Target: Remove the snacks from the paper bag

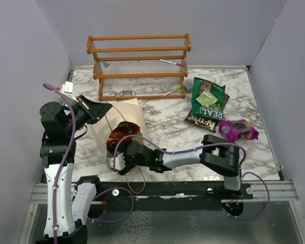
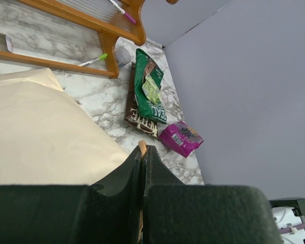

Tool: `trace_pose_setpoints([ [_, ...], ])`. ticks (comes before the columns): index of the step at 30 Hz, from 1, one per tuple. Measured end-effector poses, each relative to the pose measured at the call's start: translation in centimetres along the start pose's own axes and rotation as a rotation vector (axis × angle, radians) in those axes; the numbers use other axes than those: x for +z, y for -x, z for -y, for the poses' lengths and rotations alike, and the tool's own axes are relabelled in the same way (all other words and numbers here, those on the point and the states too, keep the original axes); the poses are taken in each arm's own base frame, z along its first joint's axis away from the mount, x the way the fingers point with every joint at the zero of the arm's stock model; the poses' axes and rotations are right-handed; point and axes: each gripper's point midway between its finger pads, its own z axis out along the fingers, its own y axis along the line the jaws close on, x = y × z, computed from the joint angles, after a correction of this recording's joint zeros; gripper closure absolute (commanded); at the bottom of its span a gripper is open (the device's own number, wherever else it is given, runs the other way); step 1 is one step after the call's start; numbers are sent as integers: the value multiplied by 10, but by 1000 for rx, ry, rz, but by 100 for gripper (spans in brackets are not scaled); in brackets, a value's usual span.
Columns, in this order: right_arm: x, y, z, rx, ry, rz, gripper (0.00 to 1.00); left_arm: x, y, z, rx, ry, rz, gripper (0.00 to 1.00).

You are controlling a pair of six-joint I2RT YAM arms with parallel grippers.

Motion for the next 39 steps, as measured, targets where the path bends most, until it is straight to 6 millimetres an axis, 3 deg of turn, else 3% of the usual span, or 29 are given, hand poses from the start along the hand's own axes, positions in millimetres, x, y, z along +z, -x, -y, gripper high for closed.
trace_pose_setpoints([
  [6, 20, -8, 18, -29, -113, -38, 31, 0, 0, 1, -3, -2, 1, 100],
  [12, 19, -5, 39, -45, -209, -34, 66, -1, 0, 1, -3, -3, 3, 100],
  [21, 11, -2, 40, -30, -210, -18, 98, -1, 0, 1, -3, -3, 3, 100],
  [33, -26, 30, 49, 78, -161, 63, 99, 0, -1, -1, -7, 0, -1, 100],
  [39, -68, 61, 58, 154, -140, 149, 99, 0, -1, -1, -6, 1, -1, 100],
])
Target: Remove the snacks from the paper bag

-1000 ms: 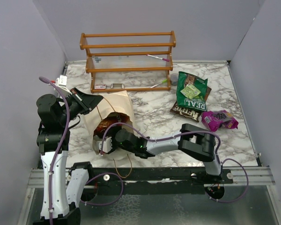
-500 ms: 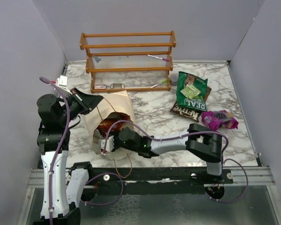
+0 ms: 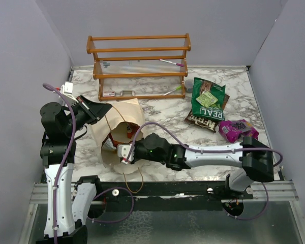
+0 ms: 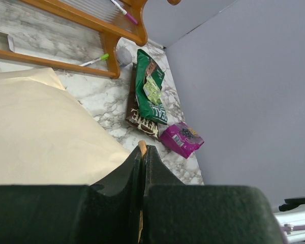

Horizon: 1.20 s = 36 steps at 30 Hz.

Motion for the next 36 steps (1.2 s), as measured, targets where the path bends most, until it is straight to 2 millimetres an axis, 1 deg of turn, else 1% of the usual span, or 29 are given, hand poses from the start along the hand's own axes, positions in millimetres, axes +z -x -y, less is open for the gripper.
trace_pose_setpoints([
  [4, -24, 19, 3, 66, 21, 46, 99, 0, 0, 0, 0, 0, 0, 100],
  [6, -35, 27, 8, 81, 18, 61, 99, 0, 0, 0, 0, 0, 0, 100],
  [11, -63, 41, 12, 140, 36, 79, 99, 0, 0, 0, 2, 0, 1, 100],
  [13, -80, 49, 15, 161, 44, 97, 99, -1, 0, 0, 5, -1, 1, 100],
  [18, -125, 84, 30, 215, 45, 200, 99, -1, 0, 1, 7, -1, 3, 100],
  [21, -161, 113, 43, 249, 38, 309, 99, -1, 0, 1, 8, -2, 4, 100],
  [24, -192, 134, 55, 273, 20, 385, 99, -2, 0, 1, 9, -3, 5, 100],
  [26, -211, 140, 64, 282, -9, 415, 99, -2, 0, 2, 10, -4, 6, 100],
  [28, -227, 141, 76, 292, -66, 422, 99, -3, 0, 2, 12, -5, 7, 100],
  [30, -243, 134, 92, 313, -168, 412, 99, -3, 0, 3, 13, -6, 9, 100],
  [32, -261, 115, 108, 346, -298, 383, 99, -4, 0, 3, 13, -5, 9, 100],
  [35, -281, 84, 121, 391, -456, 331, 98, -4, 0, 3, 16, -5, 11, 100],
  [36, -291, 72, 127, 409, -528, 316, 98, -4, 0, 3, 16, -5, 11, 100],
])
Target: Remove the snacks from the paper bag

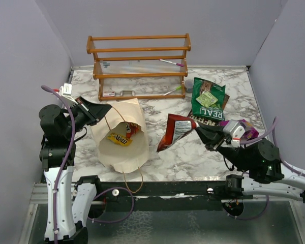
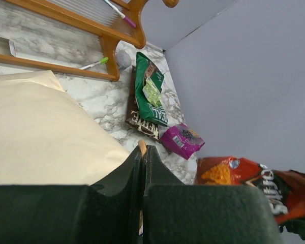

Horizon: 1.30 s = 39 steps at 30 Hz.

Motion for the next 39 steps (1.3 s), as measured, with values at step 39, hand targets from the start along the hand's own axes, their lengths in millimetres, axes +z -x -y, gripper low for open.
trace_pose_setpoints([
  [39, 130, -305, 141, -92, -107, -450, 98, 1, 2, -3, -15, 16, 10, 100],
])
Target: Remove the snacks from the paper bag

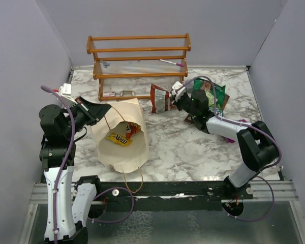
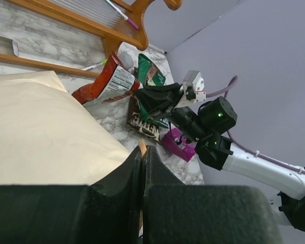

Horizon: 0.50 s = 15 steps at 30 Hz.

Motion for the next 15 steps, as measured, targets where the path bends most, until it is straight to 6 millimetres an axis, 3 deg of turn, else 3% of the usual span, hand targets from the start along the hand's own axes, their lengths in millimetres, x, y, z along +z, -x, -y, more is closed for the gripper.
trace_pose_setpoints([
  [7, 17, 4, 4, -153, 39, -12, 97, 0, 0, 1, -3, -1, 1, 100],
  [10, 13, -16, -5, -128, 50, -57, 94, -1, 0, 1, -1, -3, 3, 100],
  [12, 0, -39, -17, -81, 52, -102, 88, -1, -1, 0, -2, -2, 2, 100],
  [15, -26, -75, -38, -3, 74, -194, 69, 0, -2, -2, -5, 2, -1, 100],
])
